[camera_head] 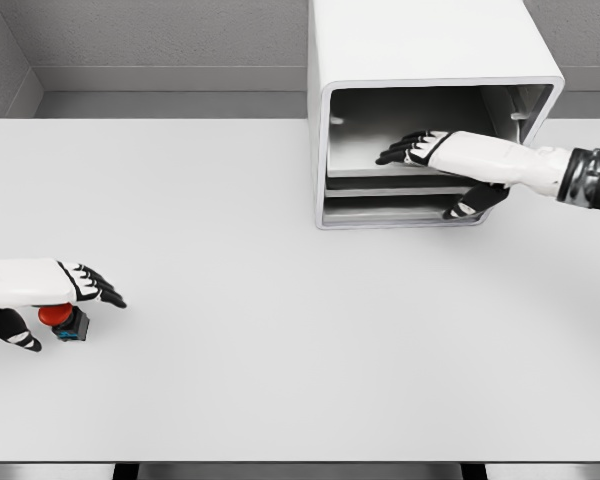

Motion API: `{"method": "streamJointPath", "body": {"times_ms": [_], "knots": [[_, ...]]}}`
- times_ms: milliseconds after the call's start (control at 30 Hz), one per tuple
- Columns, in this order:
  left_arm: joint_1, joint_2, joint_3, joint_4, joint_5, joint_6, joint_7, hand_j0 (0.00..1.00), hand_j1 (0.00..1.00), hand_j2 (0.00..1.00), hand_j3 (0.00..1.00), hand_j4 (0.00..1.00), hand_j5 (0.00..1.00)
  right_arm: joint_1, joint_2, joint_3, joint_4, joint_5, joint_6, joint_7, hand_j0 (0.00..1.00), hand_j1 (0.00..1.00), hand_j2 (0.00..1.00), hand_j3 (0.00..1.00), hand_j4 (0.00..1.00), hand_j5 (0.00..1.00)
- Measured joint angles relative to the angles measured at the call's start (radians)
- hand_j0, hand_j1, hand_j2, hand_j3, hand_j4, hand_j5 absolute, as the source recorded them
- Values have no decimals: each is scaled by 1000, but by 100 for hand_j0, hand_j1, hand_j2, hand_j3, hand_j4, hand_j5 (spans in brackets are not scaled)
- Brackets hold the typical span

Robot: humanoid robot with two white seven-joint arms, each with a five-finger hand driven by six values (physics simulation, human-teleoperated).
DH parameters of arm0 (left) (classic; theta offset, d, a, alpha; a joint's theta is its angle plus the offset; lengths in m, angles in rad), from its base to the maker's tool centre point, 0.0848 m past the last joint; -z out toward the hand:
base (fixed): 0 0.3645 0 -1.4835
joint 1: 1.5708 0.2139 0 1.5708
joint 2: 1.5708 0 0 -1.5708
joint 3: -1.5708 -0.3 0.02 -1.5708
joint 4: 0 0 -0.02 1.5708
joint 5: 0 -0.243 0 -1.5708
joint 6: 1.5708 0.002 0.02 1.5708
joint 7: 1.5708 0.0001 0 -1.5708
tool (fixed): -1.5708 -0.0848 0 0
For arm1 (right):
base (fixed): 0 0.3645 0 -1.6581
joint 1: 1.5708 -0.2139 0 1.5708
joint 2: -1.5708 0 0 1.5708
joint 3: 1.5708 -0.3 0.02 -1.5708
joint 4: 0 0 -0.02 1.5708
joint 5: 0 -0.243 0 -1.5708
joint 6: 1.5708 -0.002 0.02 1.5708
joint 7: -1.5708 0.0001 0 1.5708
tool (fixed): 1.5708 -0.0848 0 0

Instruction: Slide open multi-storey tabletop storage cabinets and put open load switch and slide close multi-storey tabletop storage cabinets

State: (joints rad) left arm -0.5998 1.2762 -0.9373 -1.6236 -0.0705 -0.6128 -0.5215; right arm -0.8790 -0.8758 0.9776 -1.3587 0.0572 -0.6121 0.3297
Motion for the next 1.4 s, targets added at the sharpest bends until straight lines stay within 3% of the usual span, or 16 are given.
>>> {"method": "streamJointPath", "body": {"times_ms": [467, 633, 900, 1400], "knots": [[2, -11, -7, 19, -15, 0, 0, 76, 76, 76, 76, 76, 76, 37, -83, -15, -115, -14, -1, -7, 100, 100, 100, 100, 100, 100], [2, -11, -7, 27, -15, 0, 0, 72, 72, 72, 72, 72, 72, 41, -73, -32, -87, -35, 0, 1, 100, 100, 100, 100, 100, 100], [2, -8, -5, 31, -13, 0, 0, 51, 51, 51, 51, 51, 51, 89, -40, -36, -24, -53, 5, 10, 100, 100, 100, 100, 100, 100], [-28, -12, 16, 33, -6, 0, 1, 48, 48, 48, 48, 48, 48, 127, -193, -46, -237, -30, -1, 10, 100, 100, 100, 100, 100, 100]]}}
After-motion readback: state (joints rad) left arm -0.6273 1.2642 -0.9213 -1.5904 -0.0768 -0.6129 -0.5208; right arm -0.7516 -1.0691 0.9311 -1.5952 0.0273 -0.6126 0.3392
